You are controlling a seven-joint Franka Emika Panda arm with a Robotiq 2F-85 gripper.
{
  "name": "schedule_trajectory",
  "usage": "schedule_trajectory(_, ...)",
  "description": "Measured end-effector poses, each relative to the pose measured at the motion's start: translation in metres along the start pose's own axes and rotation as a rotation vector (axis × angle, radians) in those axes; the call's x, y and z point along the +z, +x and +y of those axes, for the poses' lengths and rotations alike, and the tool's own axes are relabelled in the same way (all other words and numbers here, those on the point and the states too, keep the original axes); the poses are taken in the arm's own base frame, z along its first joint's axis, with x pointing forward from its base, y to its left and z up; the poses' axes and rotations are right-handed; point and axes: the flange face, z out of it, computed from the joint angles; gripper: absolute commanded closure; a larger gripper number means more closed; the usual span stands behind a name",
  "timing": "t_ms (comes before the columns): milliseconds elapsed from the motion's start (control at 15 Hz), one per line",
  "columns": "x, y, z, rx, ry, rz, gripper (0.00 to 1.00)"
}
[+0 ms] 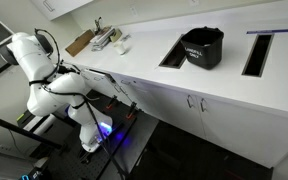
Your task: Put the two papers on the countertop in the open drawer, close the open drawer
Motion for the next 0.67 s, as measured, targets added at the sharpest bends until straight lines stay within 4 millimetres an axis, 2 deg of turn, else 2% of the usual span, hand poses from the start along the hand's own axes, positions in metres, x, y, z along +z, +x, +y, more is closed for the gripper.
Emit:
schedule_trajectory(133,-0.03,-0.011,-0.016,0.046,0.025,0.024,1.0)
schedule_trajectory(333,-0.053,-0.028,-0.038,0.1,0.041,0.055,1.0)
schedule_trajectory(467,-0.055,-0.035,-0.047,0.121,0.044,0.078,1.0)
schedule_trajectory(667,-0.043,-0.041,-0.056,0.139,0.058,0.111,1.0)
